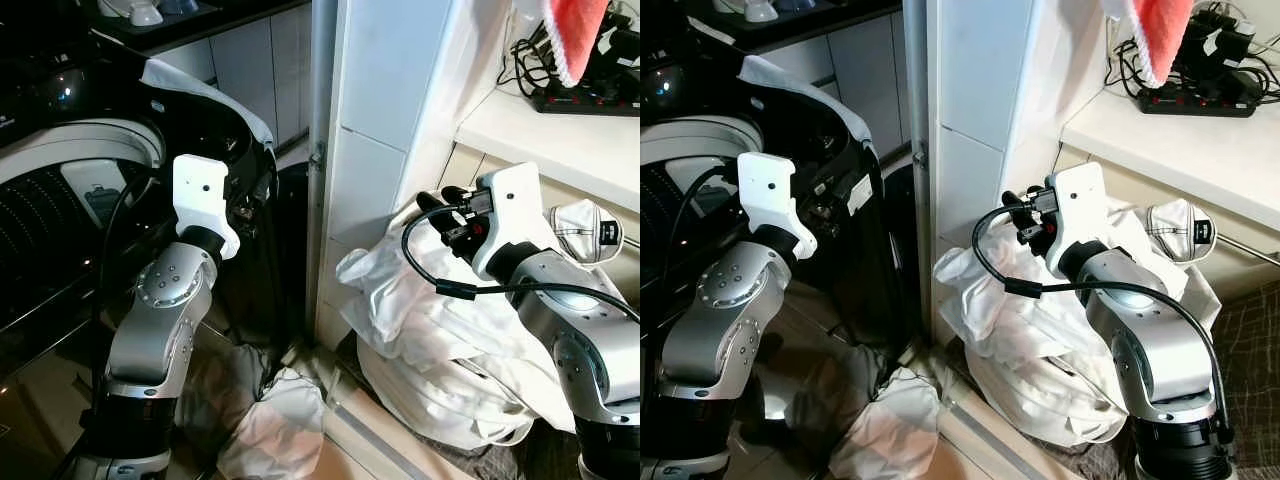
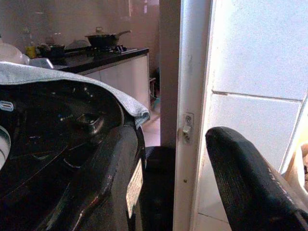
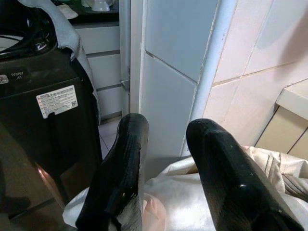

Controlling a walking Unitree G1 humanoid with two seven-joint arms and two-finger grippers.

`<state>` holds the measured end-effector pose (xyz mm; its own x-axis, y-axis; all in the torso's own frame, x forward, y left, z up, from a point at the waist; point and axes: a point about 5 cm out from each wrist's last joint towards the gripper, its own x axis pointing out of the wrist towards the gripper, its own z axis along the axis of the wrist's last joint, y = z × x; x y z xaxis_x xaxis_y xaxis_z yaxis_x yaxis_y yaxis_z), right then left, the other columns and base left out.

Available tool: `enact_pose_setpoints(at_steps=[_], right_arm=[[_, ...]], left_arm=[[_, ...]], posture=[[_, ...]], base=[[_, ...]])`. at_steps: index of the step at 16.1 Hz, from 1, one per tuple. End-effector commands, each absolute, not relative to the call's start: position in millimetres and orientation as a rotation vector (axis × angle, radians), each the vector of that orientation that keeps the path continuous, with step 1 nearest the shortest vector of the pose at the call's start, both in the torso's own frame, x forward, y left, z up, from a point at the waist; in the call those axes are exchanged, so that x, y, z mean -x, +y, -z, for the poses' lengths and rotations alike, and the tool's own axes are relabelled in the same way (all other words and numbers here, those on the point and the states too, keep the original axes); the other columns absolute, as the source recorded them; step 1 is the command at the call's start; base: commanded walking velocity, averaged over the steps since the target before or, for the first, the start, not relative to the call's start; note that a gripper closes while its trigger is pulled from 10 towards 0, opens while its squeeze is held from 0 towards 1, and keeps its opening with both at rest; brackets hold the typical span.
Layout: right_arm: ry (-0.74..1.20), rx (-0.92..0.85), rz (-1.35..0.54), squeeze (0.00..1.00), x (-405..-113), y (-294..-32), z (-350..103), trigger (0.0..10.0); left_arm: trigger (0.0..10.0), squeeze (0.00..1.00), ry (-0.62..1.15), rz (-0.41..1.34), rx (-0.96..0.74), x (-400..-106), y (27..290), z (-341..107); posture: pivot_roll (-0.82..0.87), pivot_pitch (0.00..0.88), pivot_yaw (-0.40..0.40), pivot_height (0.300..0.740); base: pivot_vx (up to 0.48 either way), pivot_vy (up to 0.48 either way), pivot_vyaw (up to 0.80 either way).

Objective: Clothes washing

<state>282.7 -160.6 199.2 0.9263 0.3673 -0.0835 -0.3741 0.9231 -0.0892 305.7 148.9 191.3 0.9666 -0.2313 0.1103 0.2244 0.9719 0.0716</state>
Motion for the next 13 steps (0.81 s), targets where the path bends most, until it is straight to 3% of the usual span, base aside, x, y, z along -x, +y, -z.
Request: enact_pose_setpoints(at_steps=[1, 13], right_arm=[[0.058, 0.113, -0.393, 0.00, -280.8, -158.2, -201.1, 10.0], [0.063, 0.112, -0.401, 0.00, -278.3, -156.1, -198.9, 10.0]], left_arm=[[10.0, 0.00, -0.146, 0.251, -0.070, -304.4, 147.4, -199.3], [10.0, 0.00, -0.136, 0.280, -0.070, -302.7, 146.7, -197.7]], posture=[[0.05, 0.000, 0.000, 0.740], [0.05, 0.000, 0.008, 0.740]], base=[[0.349, 0.000, 0.00], [0.350, 0.000, 0.00]])
